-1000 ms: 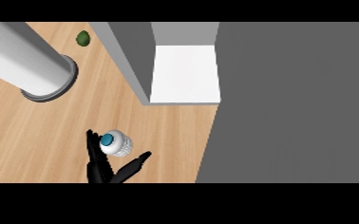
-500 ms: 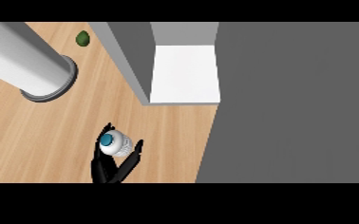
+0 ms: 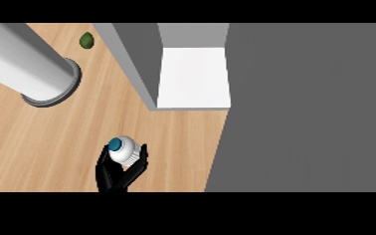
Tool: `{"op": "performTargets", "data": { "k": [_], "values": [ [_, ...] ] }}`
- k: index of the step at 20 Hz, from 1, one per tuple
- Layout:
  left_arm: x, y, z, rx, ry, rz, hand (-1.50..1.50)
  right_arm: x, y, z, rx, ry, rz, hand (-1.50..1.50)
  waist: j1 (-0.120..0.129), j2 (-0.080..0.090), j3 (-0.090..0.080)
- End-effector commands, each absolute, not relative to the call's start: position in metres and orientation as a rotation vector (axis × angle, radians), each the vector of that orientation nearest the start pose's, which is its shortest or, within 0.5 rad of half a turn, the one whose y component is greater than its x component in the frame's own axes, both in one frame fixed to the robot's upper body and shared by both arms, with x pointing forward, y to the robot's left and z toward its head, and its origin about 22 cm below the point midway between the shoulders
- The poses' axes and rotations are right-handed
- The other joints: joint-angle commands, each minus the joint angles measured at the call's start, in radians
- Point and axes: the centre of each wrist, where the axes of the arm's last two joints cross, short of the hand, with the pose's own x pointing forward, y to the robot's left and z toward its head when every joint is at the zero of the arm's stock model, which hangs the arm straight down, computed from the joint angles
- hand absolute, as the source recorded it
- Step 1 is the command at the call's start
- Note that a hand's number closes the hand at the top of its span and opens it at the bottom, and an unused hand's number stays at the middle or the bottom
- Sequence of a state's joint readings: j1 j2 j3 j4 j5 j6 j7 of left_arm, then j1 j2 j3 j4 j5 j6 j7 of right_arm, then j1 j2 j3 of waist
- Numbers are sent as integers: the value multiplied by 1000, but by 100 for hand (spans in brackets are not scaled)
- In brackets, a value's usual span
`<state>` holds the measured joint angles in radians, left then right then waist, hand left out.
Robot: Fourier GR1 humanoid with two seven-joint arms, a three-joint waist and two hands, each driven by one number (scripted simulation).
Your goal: Pick up the bottled water, place it into the cabinet and close the cabinet
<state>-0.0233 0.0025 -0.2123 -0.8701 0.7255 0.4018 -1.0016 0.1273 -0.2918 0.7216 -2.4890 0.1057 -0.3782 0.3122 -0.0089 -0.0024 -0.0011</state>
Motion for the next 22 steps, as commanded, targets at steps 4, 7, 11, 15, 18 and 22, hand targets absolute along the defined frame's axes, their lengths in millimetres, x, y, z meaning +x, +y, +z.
{"op": "performTargets", "data": {
  "k": [4, 7, 11, 15, 18, 22],
  "values": [
    [199, 205, -142, 30, -1685, 466, 150, 98, -166, 178, 263, -1996, 239, -150, 1, -1, 1],
    [208, 238, -141, -109, -1675, 284, 150, 95, -165, 178, 312, -1984, 242, -150, -16, 0, 0],
    [195, 244, -147, -136, -1742, 333, 150, 79, -170, 180, 287, -1970, 219, -150, -2, -1, 1],
    [228, 236, -125, -178, -1753, 292, 150, 83, -173, 181, 285, -1978, 254, -150, 0, 0, 1],
    [216, 221, -96, -198, -1754, 243, 150, 95, -164, 184, 267, -1987, 206, -150, 13, -2, 1],
    [225, 208, -85, -276, -1720, 296, 150, 89, -169, 182, 273, -1971, 224, -150, 6, -1, 1]
  ]
}}
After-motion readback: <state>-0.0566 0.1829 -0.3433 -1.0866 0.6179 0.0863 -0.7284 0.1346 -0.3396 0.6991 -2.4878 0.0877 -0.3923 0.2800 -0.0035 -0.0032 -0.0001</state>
